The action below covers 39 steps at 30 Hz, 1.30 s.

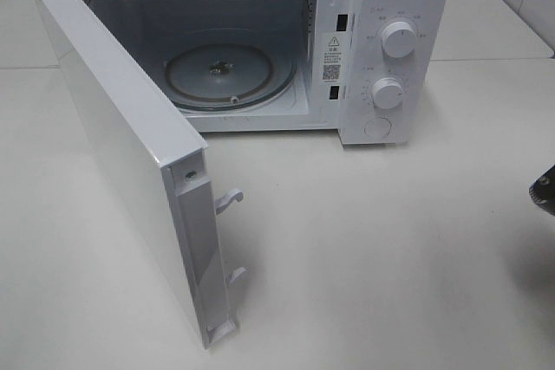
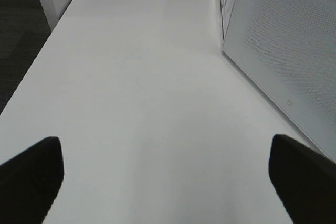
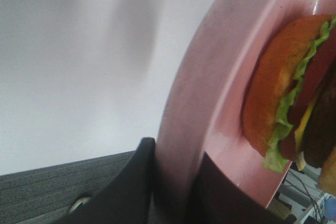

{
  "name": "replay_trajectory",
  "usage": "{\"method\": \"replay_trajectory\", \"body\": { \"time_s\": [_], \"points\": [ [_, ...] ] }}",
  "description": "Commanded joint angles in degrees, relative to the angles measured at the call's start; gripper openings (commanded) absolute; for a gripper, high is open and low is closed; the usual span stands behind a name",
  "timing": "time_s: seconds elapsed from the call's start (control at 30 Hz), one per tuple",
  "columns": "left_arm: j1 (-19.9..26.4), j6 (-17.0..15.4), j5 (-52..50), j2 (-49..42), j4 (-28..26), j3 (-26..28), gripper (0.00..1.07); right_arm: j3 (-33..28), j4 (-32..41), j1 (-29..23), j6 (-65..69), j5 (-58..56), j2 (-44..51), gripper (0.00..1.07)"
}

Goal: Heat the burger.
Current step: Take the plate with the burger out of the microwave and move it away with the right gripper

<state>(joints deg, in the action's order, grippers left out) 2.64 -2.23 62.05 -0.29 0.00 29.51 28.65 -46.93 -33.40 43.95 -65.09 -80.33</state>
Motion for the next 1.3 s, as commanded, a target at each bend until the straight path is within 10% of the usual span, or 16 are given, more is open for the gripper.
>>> {"method": "replay_trajectory", "body": {
  "time_s": [0.03,0.9,1.3],
  "points": [
    [0.1,-0.1,-0.9,-0.7,0.0,0.0,0.98,0.5,-2.9,0.2,4.9,-0.4,-3.3,0.08],
    [0.1,-0.1,-0.9,-0.7,0.0,0.0,0.98,0.6,-2.8,0.3,8.5,13.5,-21.2,0.13],
    [0.1,-0.1,-0.9,-0.7,0.0,0.0,0.98,6.0,2.8,0.2,3.8,10.2,-20.5,0.52]
  ]
}}
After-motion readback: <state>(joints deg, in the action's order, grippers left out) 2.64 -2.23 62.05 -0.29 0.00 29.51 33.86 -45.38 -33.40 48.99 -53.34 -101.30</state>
